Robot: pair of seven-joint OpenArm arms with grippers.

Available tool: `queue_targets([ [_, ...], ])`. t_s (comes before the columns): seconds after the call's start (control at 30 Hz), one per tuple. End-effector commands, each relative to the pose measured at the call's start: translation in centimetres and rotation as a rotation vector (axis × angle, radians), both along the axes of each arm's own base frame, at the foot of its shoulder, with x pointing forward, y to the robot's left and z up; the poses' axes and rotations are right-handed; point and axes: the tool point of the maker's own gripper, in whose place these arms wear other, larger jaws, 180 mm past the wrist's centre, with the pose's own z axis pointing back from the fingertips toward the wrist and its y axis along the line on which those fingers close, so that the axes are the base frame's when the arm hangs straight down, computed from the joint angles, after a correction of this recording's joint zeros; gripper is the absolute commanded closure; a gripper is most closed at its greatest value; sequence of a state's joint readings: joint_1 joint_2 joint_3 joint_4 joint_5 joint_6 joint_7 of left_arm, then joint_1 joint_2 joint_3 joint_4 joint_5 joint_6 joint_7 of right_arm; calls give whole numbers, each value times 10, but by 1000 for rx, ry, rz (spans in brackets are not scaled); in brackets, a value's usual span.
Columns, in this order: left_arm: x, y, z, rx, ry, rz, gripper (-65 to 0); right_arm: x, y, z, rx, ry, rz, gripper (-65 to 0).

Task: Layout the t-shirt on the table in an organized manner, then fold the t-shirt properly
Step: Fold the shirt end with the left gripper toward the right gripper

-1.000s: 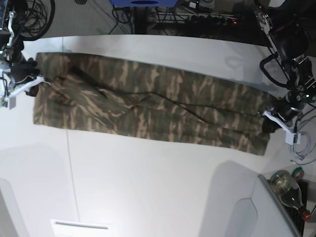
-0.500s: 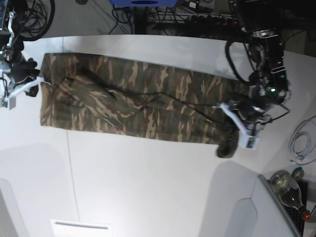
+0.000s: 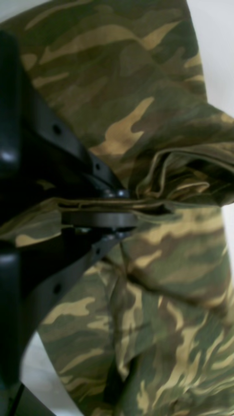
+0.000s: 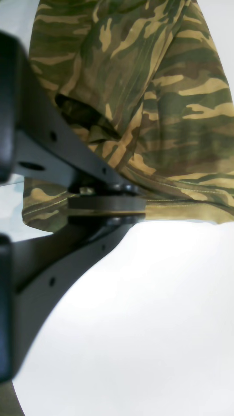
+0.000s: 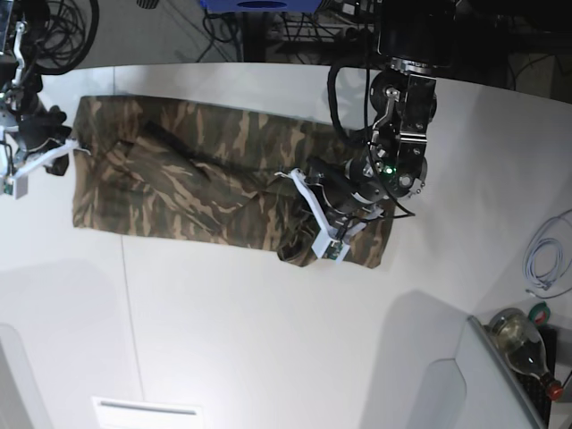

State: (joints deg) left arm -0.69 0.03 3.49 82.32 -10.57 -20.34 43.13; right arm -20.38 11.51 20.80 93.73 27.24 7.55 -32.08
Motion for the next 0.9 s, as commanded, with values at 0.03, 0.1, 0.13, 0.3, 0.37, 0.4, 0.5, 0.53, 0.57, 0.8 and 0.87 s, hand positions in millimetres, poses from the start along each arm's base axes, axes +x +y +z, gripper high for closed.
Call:
queue_targets([
  [0.03,13,-4,15,-27,-53,5,0,8,-7,12,-17,-47,-2,-17],
  [0.1,12,-6,15,-29,-53,1,0,8,-7,12,-17,-47,-2,-17],
  [0.13,11,-10,15,-29,-53,-11,0,8,-7,12,-17,-47,-2,-17],
  [0.3,4,-24,13,-28,-48,-57,0,9,-7,13,-17,-48,-2,-17],
  [0.37,2,-28,13,-30,-46,-68,0,9,-7,13,-17,-48,-2,-17],
  [0.4,3,-27,13,-30,-46,-67,0,9,-7,13,-17,-48,-2,-17],
  [0.5,3,-28,13,-32,-47,-66,0,9,-7,13,-17,-48,-2,-17],
  [0.53,3,-28,13,-32,-47,-66,0,9,-7,13,-17,-48,-2,-17],
  [0.57,4,-27,14,-30,-49,-67,0,9,-7,13,-17,-48,-2,-17],
  [0.8,4,-29,14,-37,-47,-66,0,10,-7,13,-17,-51,-2,-17],
  [0.87,3,-29,14,-37,-47,-67,0,10,-7,13,-17,-51,-2,-17],
])
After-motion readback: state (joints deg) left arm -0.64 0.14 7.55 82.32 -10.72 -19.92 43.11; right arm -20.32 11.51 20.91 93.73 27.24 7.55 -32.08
